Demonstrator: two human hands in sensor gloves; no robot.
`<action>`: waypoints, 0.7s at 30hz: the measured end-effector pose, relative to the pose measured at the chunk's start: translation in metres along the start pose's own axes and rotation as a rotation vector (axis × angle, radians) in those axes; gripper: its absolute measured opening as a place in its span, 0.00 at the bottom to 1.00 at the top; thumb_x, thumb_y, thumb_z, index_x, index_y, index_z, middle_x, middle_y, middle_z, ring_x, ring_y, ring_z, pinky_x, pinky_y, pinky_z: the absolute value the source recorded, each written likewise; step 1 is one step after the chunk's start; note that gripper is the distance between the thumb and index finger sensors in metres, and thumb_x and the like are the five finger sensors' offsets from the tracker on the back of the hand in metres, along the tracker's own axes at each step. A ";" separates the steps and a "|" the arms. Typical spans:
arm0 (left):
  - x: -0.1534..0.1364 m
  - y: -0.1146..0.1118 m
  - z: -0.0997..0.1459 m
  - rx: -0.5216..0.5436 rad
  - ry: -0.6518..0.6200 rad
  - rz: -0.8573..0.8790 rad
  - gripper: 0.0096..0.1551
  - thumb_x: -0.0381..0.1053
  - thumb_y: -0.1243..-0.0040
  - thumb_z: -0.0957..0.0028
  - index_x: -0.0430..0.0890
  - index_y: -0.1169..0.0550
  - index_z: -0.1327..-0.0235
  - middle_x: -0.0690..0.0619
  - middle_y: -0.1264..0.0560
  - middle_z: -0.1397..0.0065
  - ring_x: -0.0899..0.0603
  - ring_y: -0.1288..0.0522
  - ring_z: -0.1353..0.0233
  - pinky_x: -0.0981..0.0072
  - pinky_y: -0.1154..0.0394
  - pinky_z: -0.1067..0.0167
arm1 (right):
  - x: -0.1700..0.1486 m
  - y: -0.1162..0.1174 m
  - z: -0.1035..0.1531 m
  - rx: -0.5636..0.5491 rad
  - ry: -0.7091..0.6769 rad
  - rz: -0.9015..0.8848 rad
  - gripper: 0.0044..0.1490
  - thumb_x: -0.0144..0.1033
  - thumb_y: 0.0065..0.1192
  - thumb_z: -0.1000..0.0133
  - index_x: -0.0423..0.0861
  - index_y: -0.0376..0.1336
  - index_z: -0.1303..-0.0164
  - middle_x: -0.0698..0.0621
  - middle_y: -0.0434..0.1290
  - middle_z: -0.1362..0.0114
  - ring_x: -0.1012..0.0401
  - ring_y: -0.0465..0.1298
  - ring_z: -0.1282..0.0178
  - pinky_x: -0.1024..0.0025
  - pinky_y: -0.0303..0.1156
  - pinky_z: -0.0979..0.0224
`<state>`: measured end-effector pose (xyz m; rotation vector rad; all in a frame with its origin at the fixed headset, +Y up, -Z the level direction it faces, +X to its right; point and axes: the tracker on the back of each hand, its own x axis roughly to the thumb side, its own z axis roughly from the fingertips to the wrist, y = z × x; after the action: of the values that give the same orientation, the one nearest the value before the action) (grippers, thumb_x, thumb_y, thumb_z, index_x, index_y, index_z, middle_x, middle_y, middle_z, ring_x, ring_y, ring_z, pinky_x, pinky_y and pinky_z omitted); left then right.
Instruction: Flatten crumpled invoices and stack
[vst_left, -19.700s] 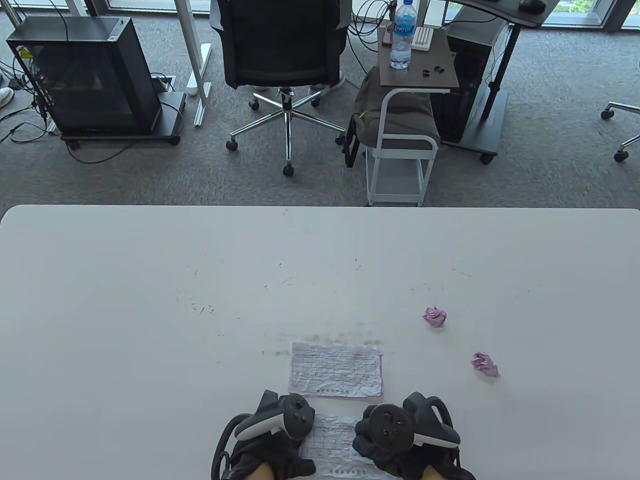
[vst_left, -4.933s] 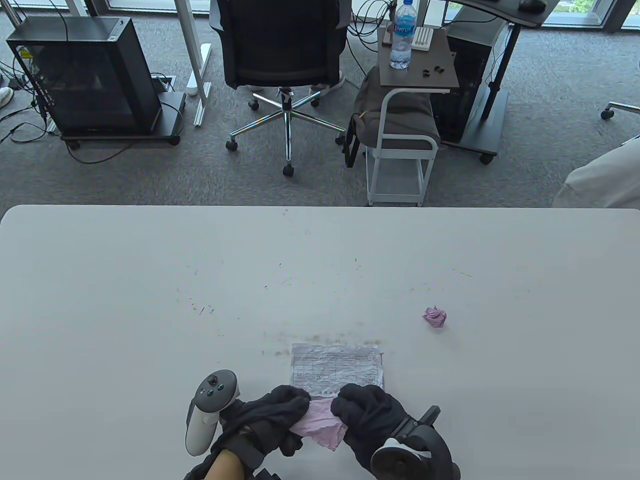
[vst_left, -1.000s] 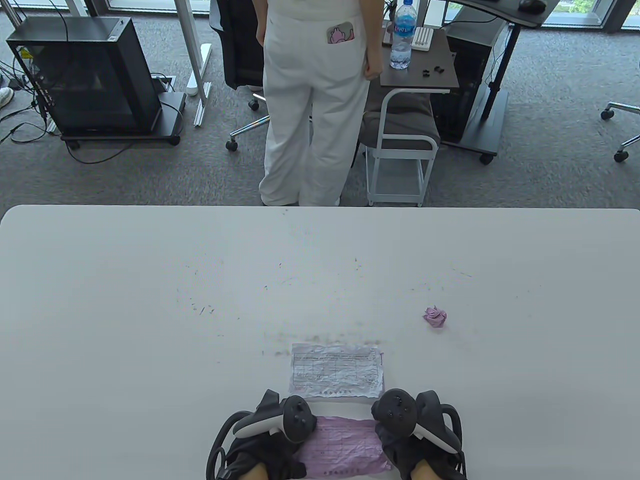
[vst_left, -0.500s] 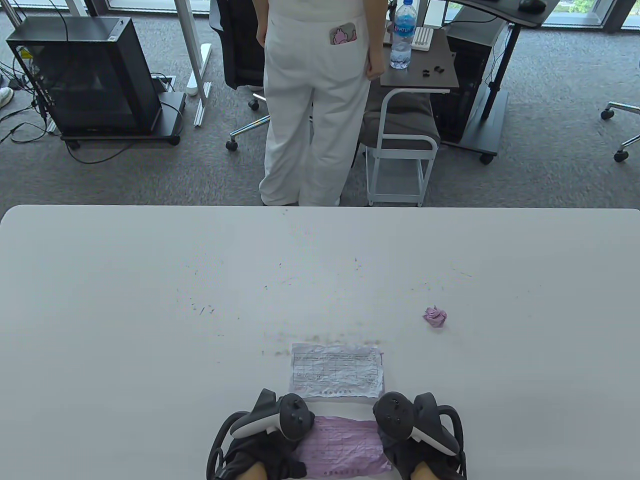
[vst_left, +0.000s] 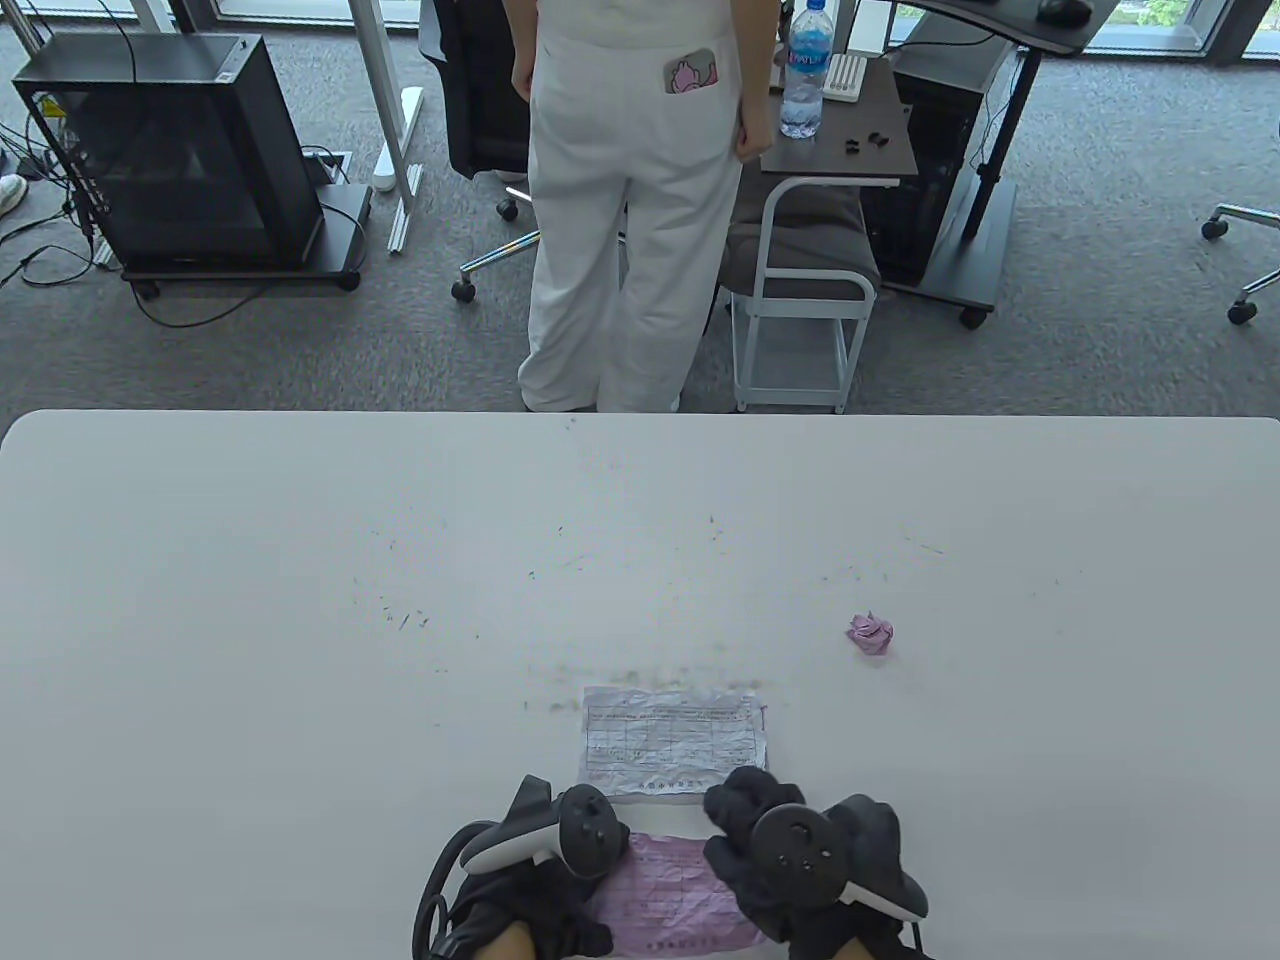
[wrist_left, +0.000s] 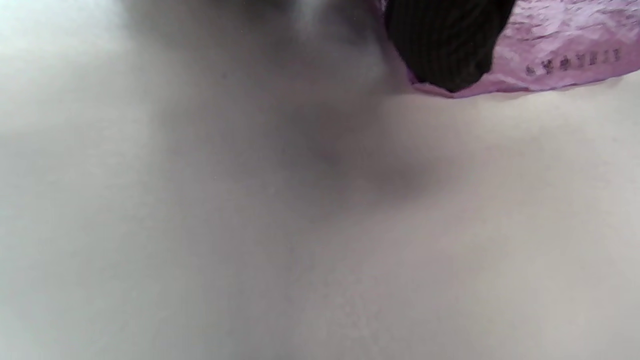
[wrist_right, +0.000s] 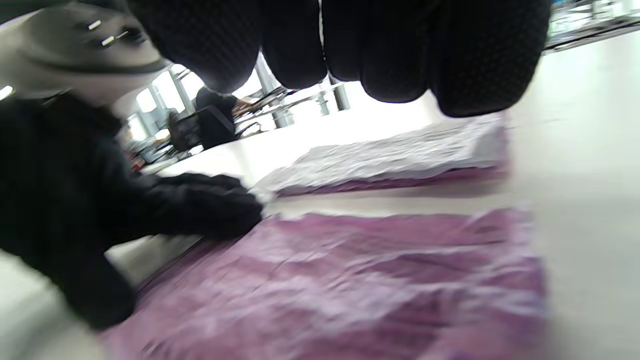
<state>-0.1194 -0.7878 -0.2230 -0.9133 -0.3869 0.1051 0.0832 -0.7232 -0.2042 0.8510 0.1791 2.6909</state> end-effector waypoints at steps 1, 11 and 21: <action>0.000 0.000 0.000 -0.001 -0.001 0.000 0.52 0.56 0.38 0.42 0.56 0.61 0.24 0.43 0.77 0.26 0.22 0.76 0.28 0.28 0.60 0.35 | 0.014 0.008 -0.005 0.056 -0.078 0.027 0.28 0.44 0.61 0.41 0.44 0.61 0.33 0.35 0.60 0.23 0.41 0.68 0.32 0.45 0.75 0.38; 0.000 0.001 -0.001 -0.016 -0.002 0.012 0.52 0.55 0.38 0.41 0.57 0.62 0.24 0.43 0.78 0.27 0.22 0.77 0.29 0.28 0.61 0.35 | 0.049 0.058 -0.018 0.412 -0.240 0.122 0.29 0.51 0.59 0.40 0.48 0.61 0.32 0.40 0.58 0.20 0.44 0.64 0.27 0.42 0.70 0.34; 0.000 0.000 -0.001 -0.022 -0.009 0.037 0.52 0.55 0.38 0.41 0.56 0.62 0.24 0.43 0.78 0.27 0.22 0.78 0.30 0.28 0.62 0.36 | 0.029 0.049 -0.020 0.511 -0.068 0.067 0.25 0.52 0.57 0.38 0.49 0.67 0.38 0.45 0.68 0.31 0.48 0.69 0.36 0.41 0.69 0.34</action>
<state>-0.1189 -0.7886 -0.2240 -0.9421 -0.3804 0.1391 0.0364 -0.7603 -0.1941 1.0996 0.8628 2.7083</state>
